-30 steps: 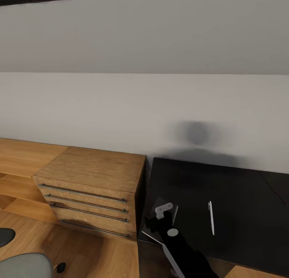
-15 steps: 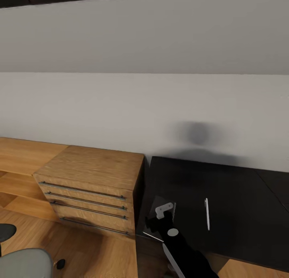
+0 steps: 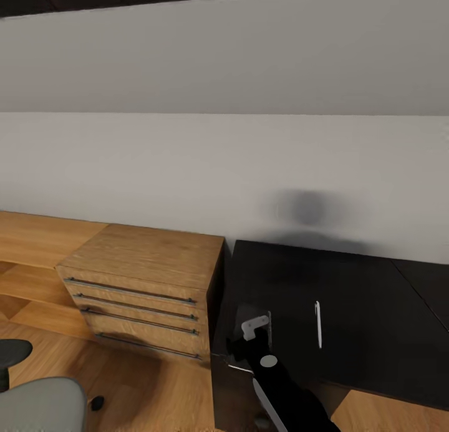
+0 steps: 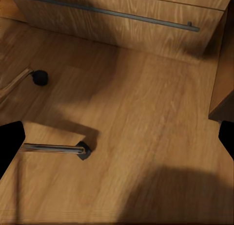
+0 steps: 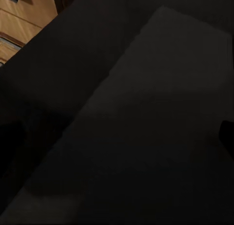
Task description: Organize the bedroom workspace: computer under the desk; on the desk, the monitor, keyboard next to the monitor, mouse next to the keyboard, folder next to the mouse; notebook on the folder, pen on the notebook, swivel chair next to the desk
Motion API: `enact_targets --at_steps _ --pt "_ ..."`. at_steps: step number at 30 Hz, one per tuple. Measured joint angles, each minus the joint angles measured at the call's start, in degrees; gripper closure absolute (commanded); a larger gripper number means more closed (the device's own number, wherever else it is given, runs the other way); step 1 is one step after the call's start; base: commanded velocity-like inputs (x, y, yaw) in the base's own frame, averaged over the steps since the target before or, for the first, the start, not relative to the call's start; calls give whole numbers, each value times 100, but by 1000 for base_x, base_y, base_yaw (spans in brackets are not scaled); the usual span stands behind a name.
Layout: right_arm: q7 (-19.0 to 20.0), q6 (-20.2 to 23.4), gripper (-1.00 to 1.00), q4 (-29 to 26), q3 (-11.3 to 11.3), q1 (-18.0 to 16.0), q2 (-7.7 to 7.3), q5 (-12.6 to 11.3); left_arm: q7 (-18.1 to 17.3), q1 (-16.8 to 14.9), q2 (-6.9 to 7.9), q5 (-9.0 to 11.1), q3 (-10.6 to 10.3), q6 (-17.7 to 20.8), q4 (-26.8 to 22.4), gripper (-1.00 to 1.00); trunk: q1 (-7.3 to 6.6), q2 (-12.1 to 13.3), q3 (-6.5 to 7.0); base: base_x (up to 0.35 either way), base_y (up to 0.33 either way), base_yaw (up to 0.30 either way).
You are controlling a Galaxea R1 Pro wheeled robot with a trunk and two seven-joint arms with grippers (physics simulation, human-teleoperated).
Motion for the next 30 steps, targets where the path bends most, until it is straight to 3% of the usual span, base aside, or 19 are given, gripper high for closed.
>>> enact_targets --at_steps 30 --pt "16 -63 -100 10 0 2 -12 -46 0 1 -8 -2 -9 0 0 -100 -2 0 0 -36 0 0"
